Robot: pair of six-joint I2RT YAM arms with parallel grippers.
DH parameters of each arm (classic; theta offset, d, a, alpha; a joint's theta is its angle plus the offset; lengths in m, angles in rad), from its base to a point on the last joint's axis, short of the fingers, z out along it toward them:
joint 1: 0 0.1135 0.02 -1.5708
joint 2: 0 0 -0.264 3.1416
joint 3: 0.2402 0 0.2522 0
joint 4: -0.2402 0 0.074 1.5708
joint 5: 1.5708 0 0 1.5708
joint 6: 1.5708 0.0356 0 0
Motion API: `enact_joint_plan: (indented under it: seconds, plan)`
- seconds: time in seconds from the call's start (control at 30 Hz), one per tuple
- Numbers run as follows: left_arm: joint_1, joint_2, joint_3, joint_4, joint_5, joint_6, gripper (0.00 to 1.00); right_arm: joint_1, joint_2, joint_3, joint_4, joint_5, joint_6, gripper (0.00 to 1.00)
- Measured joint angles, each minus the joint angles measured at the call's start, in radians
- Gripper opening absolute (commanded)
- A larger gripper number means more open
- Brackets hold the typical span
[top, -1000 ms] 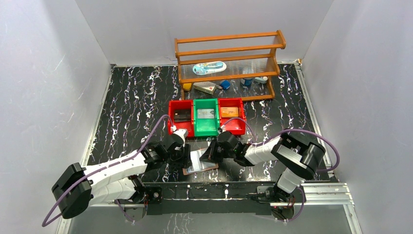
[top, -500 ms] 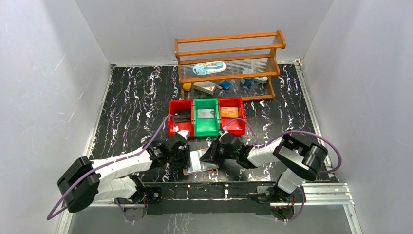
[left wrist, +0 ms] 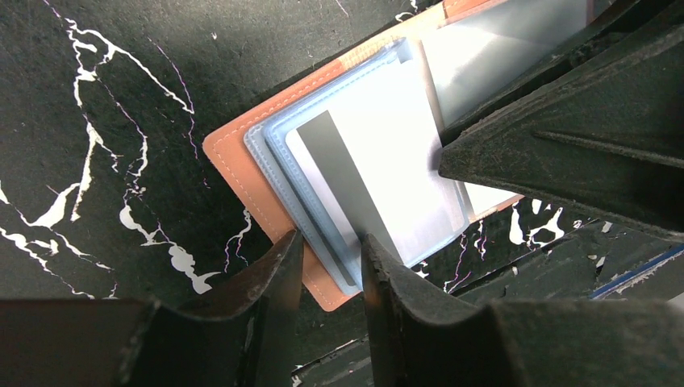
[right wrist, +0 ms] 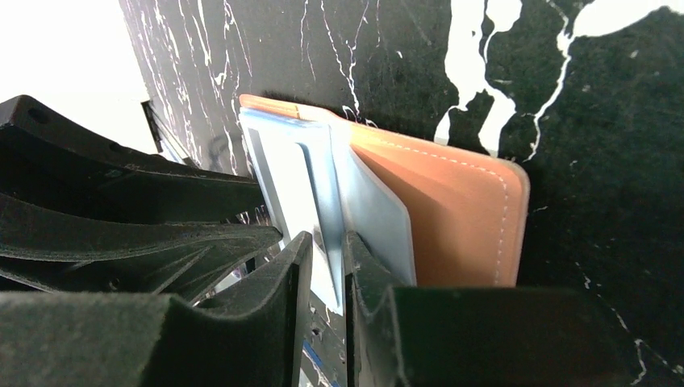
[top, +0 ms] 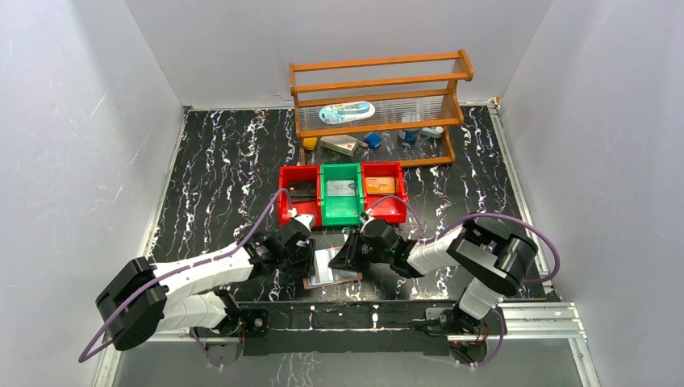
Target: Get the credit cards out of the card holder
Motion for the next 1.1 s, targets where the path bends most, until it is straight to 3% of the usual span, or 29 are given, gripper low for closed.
enact_joint_plan:
  seconds: [0.43, 0.53, 0.67, 0.9, 1.1]
  plan:
    - [0.000, 0.017, 0.018, -0.016, 0.000, 0.018, 0.24, -0.005, 0.012, 0.007, 0.002, -0.023, -0.035, 0.03]
    - [0.000, 0.016, 0.019, -0.017, 0.000, 0.018, 0.23, -0.005, 0.010, 0.007, -0.001, -0.020, -0.038, 0.05]
    - [0.000, 0.016, 0.019, -0.014, -0.004, 0.018, 0.23, -0.002, -0.004, 0.007, -0.019, -0.010, -0.046, 0.18]
    - [0.000, 0.016, 0.019, -0.013, -0.006, 0.025, 0.47, 0.003, -0.011, 0.011, -0.032, -0.003, -0.051, 0.21]
    - [0.000, -0.021, 0.040, -0.039, -0.034, 0.024, 0.54, 0.007, -0.009, 0.012, -0.042, 0.010, -0.026, 0.21]
